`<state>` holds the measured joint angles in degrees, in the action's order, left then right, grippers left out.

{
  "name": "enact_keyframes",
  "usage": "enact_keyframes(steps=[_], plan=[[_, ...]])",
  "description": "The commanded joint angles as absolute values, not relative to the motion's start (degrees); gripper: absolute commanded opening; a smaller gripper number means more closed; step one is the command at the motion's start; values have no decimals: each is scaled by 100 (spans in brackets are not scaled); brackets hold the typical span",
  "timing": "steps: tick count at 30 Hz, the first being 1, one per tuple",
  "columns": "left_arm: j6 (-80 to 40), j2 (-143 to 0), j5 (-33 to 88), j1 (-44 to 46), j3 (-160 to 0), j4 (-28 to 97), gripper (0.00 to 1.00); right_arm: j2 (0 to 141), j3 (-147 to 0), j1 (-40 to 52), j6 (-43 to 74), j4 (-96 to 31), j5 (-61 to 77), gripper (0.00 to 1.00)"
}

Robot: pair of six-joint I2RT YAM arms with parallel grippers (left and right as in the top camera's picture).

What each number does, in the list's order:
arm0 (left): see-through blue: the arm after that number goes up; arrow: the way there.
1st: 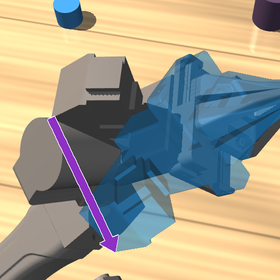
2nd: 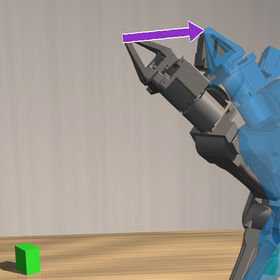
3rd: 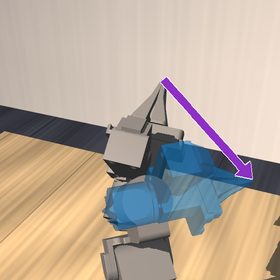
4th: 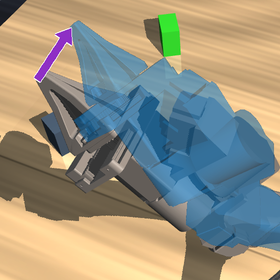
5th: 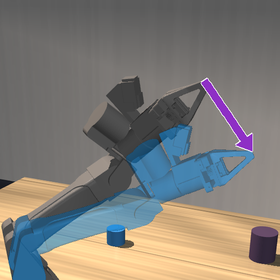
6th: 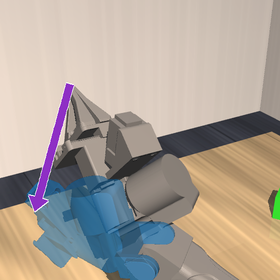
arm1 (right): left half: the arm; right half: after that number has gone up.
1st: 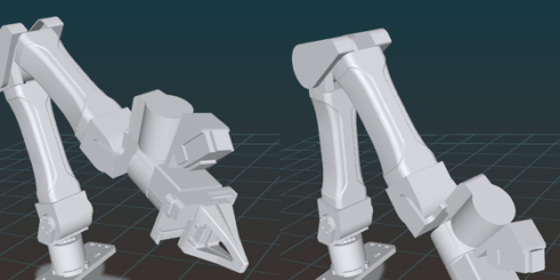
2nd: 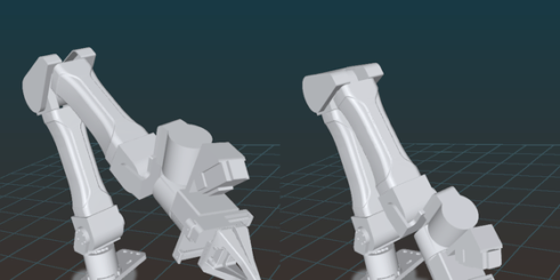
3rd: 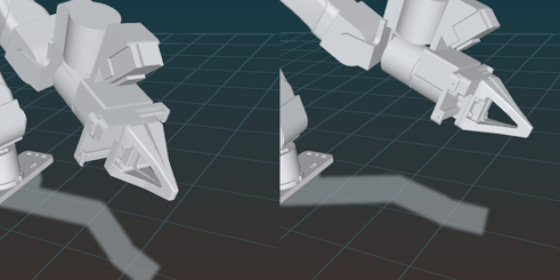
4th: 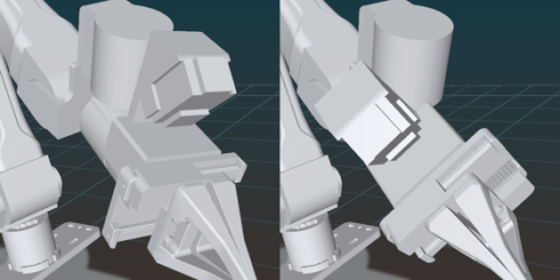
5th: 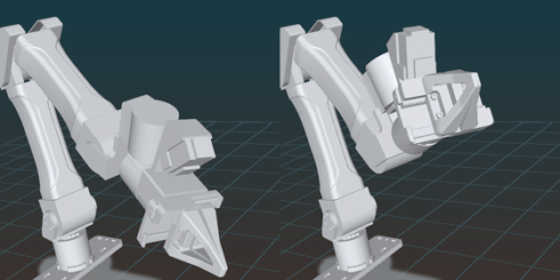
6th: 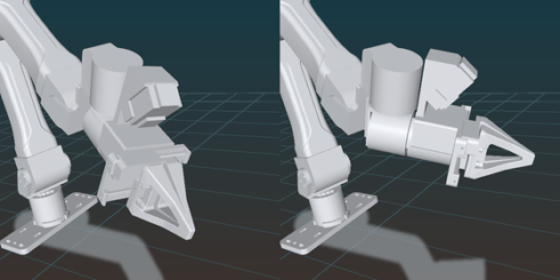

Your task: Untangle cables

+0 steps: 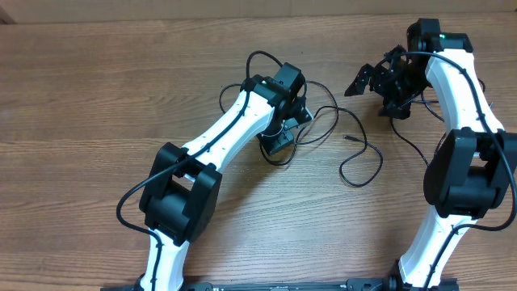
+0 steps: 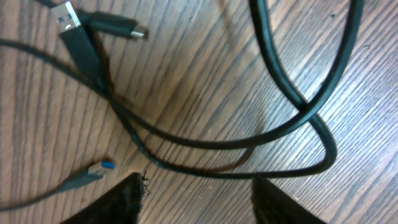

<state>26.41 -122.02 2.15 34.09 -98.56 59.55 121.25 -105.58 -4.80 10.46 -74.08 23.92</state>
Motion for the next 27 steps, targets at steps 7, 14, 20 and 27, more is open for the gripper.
enact_keyframes(steps=[7,14,20,27], plan=[[2974,-12226,622,3400,-9345,5050,63,12022,-10538,-460,1013,-7378,2355,100],[2477,-12202,628,3404,-9443,4674,6,12022,-10538,-460,1013,-7382,2357,100],[2060,-11924,838,3260,-9966,5096,4,12022,-10538,-460,1020,-7382,2362,100],[2016,-11212,1542,2764,-10213,5120,23,12022,-10538,-458,1039,-7378,2359,100]])
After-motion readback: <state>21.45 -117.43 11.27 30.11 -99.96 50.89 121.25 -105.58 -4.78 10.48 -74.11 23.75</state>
